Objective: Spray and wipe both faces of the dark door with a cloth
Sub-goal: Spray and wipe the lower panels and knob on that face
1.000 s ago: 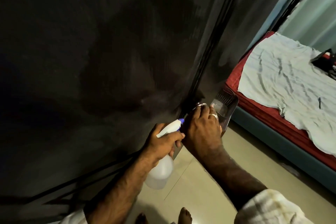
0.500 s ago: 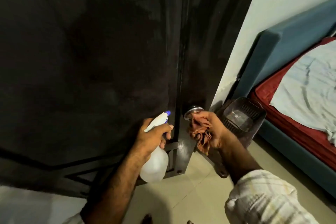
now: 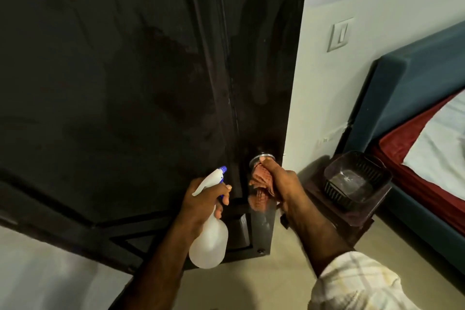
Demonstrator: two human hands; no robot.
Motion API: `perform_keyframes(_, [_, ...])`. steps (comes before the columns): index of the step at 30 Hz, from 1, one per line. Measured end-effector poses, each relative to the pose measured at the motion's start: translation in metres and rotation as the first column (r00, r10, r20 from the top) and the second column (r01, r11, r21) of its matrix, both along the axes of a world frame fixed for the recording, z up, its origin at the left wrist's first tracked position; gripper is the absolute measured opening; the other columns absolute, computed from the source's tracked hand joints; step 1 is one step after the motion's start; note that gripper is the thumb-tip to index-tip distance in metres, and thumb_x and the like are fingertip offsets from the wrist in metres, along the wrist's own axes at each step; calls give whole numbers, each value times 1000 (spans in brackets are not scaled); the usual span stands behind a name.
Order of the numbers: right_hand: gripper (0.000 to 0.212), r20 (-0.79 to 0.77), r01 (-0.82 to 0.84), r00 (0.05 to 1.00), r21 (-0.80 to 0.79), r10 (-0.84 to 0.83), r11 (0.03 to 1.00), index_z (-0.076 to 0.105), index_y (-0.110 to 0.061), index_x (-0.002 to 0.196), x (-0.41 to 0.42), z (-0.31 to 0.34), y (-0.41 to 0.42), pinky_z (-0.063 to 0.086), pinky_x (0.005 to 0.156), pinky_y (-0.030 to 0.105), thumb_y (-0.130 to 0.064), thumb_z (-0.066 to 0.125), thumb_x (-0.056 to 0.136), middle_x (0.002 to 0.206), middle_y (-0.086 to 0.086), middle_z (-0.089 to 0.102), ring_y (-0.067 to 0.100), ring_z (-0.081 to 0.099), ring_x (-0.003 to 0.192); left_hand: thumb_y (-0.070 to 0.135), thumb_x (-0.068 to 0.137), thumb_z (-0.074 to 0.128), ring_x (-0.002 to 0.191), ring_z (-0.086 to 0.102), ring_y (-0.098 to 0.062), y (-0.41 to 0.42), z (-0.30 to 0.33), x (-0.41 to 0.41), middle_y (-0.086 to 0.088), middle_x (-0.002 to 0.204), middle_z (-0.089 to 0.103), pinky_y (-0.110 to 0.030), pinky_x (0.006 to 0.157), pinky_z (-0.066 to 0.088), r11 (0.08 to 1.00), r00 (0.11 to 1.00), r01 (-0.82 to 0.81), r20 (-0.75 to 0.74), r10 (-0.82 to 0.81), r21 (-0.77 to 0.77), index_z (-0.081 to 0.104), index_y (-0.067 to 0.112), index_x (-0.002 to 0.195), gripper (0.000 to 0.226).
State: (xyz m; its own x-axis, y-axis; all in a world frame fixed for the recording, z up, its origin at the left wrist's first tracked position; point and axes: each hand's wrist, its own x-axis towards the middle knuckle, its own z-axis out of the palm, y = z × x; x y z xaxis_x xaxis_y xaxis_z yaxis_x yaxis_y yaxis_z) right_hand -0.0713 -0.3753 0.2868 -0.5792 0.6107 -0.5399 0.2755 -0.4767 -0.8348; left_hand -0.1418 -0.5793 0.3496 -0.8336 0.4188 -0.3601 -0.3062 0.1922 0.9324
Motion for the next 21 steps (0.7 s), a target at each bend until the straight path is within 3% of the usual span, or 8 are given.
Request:
perform_keyframes(6, [48, -400, -192, 913, -590, -77, 784, 65, 2, 135, -14, 1, -5, 68, 79, 43, -30, 62, 99, 125, 26, 70, 35, 75, 101, 5, 92, 74, 43, 50, -15, 1, -2, -3, -16, 75, 66, -31, 48, 47, 1000, 1000, -25, -9, 25, -9, 67, 5, 115, 24])
perform_keyframes(9, [56, -482, -302, 874, -637, -61, 709, 68, 2, 128, -17, 2, -5, 57, 46, 27, -29, 80, 83, 104, 21, 70, 25, 72, 71, 6, 92, 75, 43, 50, -15, 3, -2, -6, -16, 74, 66, -31, 48, 46, 1000, 1000, -21, -16, 20, -19, 67, 6, 113, 22])
perform_keyframes(11, [48, -398, -251, 917, -507, 34, 824, 76, -3, 116, -22, 1, -2, 57, 47, 28, -38, 77, 84, 96, 18, 73, 27, 70, 67, 6, 91, 76, 44, 49, -17, 6, -2, -7, -14, 73, 67, -31, 49, 46, 1000, 1000, 2, -22, -3, -15, 66, 7, 114, 24])
perform_keyframes(13, [65, -169, -112, 980, -13, 108, 994, 79, -5, 118, -21, -2, -1, 67, 81, 48, -62, 64, 90, 108, 21, 79, 40, 76, 89, 7, 91, 75, 44, 49, -18, 11, -3, -8, -14, 73, 66, -30, 48, 46, 999, 998, 46, -30, -47, -18, 65, 5, 115, 26])
perform_keyframes(15, [78, 54, -138, 990, 528, 129, 838, 76, -18, 116, -9, -6, 5, 63, 92, 51, -86, 48, 88, 104, 7, 79, 28, 76, 94, 6, 91, 74, 44, 48, -17, 16, -7, -8, -15, 72, 65, -29, 46, 44, 995, 995, 90, -35, -92, -35, 66, 0, 111, 23])
perform_keyframes(16, [75, 81, -152, 988, 640, 130, 753, 73, -24, 116, 0, -14, 14, 63, 90, 49, -88, 44, 92, 101, 0, 78, 20, 75, 92, 6, 91, 73, 43, 48, -17, 18, -10, -7, -16, 72, 63, -28, 45, 43, 991, 991, 127, -36, -129, -43, 67, -4, 107, 20])
perform_keyframes(18, [63, 42, -109, 993, 649, 107, 753, 72, -30, 121, 21, -18, 30, 65, 88, 49, -84, 50, 95, 100, -3, 78, 18, 77, 91, 6, 93, 71, 43, 47, -17, 24, -19, -3, -17, 70, 60, -27, 44, 40, 974, 974, 219, -48, -222, -63, 68, -7, 96, 14])
perform_keyframes(21, [41, -133, 69, 991, 352, -23, 933, 71, -26, 122, 54, -13, 36, 67, 70, 40, -61, 64, 101, 103, 6, 79, 20, 80, 84, 5, 94, 71, 40, 45, -14, 32, -40, 11, -14, 64, 59, -25, 44, 35, 948, 951, 283, -85, -297, -146, 68, 0, 83, 12])
